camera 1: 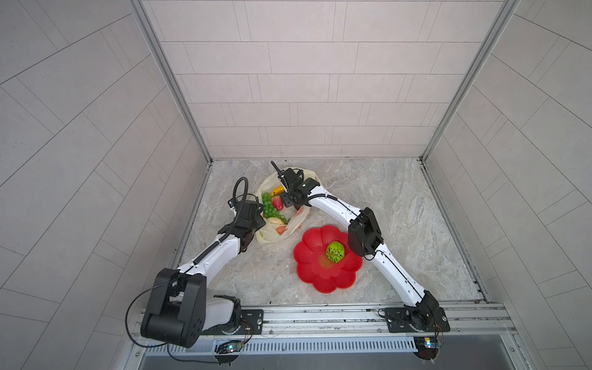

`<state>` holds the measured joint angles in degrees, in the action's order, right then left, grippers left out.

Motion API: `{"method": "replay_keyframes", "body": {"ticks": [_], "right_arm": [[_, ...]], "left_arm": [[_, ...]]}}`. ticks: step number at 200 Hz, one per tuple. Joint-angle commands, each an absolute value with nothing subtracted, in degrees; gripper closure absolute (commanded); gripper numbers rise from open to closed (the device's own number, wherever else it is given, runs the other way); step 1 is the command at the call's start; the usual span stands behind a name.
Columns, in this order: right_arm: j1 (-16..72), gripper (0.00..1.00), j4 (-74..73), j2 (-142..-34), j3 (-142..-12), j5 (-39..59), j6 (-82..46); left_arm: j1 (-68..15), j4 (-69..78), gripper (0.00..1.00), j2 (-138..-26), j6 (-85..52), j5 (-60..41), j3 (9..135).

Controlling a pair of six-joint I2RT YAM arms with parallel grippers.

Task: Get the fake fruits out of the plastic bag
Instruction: 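Move the right gripper back into the bag and grasp the orange, then lift the orange out of the bag and carry it over the red plate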

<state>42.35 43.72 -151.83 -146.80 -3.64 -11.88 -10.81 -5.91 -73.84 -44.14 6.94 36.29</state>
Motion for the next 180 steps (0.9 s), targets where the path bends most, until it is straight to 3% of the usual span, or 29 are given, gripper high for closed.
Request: {"method": "replay_keyframes", "body": {"ticks": [1, 45, 180], "right_arm": [[44.5, 0.39, 48.41, -144.53, -148.54, -3.55, -12.23], [46.41, 0.4, 54.36, -137.6, -145.28, -2.67, -13.48], [53.01, 0.4, 41.92, -100.27, -98.38, -7.56, -14.7]], "left_arm": [[-10.05, -7.75, 1.0, -74.32, -45.53, 8.72, 36.5], [-7.48, -5.98, 1.0, -72.46, -48.55, 6.54, 33.93], [-6.86, -6.61, 1.0, -73.77, -47.46, 3.97, 35.13]]}}
